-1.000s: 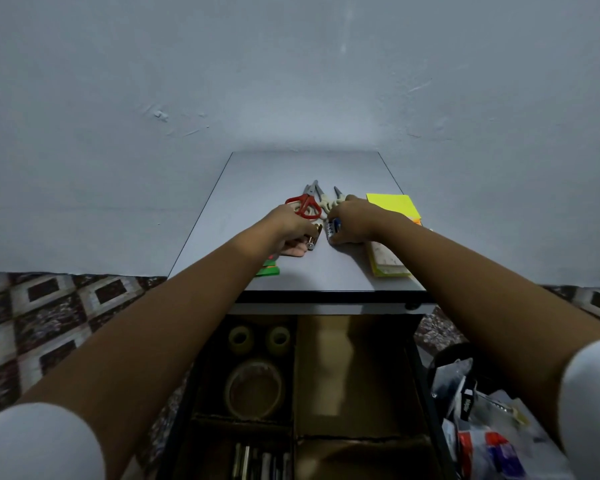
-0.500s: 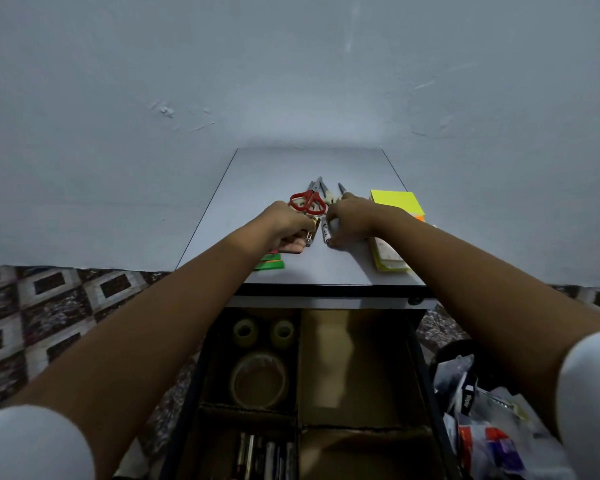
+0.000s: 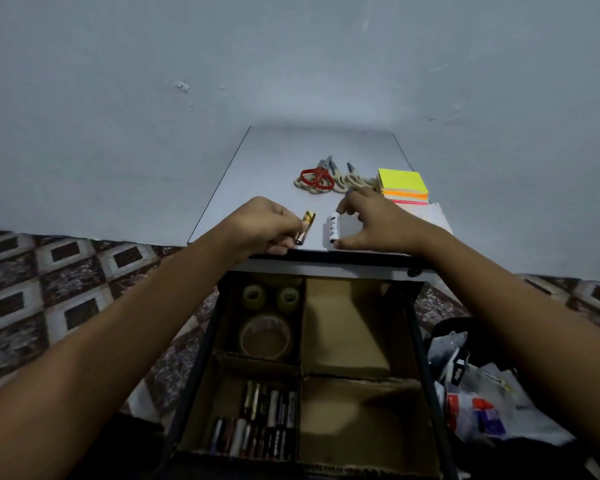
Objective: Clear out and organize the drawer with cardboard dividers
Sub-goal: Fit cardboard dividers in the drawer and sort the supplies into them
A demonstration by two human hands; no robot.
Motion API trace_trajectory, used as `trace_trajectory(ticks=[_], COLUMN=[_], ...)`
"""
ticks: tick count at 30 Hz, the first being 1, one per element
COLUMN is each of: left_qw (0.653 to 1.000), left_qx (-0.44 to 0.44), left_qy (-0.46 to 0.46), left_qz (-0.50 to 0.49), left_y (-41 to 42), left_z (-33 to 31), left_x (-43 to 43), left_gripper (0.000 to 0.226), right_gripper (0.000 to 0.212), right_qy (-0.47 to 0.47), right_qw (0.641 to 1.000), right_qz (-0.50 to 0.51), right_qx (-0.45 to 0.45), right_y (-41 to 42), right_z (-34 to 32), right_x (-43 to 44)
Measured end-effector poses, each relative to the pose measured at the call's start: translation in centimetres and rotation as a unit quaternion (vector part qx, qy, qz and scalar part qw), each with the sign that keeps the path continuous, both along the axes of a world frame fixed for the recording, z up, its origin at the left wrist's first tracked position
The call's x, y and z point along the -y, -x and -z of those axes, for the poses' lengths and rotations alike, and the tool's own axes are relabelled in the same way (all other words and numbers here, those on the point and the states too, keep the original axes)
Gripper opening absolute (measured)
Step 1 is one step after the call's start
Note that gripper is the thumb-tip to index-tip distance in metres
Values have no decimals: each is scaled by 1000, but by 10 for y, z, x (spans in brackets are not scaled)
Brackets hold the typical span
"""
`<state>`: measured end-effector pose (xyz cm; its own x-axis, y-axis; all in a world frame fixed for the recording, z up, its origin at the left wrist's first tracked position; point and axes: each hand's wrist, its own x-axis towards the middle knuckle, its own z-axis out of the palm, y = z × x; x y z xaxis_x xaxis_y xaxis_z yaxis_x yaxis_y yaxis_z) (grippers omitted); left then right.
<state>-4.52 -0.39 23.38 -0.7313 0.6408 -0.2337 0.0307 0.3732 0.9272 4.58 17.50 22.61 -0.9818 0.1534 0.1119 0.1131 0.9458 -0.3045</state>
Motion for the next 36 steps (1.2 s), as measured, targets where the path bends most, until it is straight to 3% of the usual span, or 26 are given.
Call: trace_trajectory(ticks=[8,15,21,27,32,36], left_qw=[995,975,950,941,934,935], left_qx=[-21,22,-67,-88,-86,-97], left_qy=[96,222,304,327,346,339], left_qz=[33,14,14,8,32,32], left_y=[-51,-76,-80,-77,-77,-73], left_z=[60,137,174,181,180,181], left_x=[74,106,108,104,103,99], left_gripper=[10,13,31,38,25,36], right_gripper=[47,51,54,54,53,51], right_qy=[81,120,135,148,154,161], right_qw=[996,991,989,987,986,985], right_qz=[-36,-44,-28,-20,-14,-11], right_qx=[2,32,60,64,60,58], right_y=[-75,-107,-115,-120,-122,-124], right_z=[36,83,99,103,105,104], right_x=[71,103,112,115,118,120])
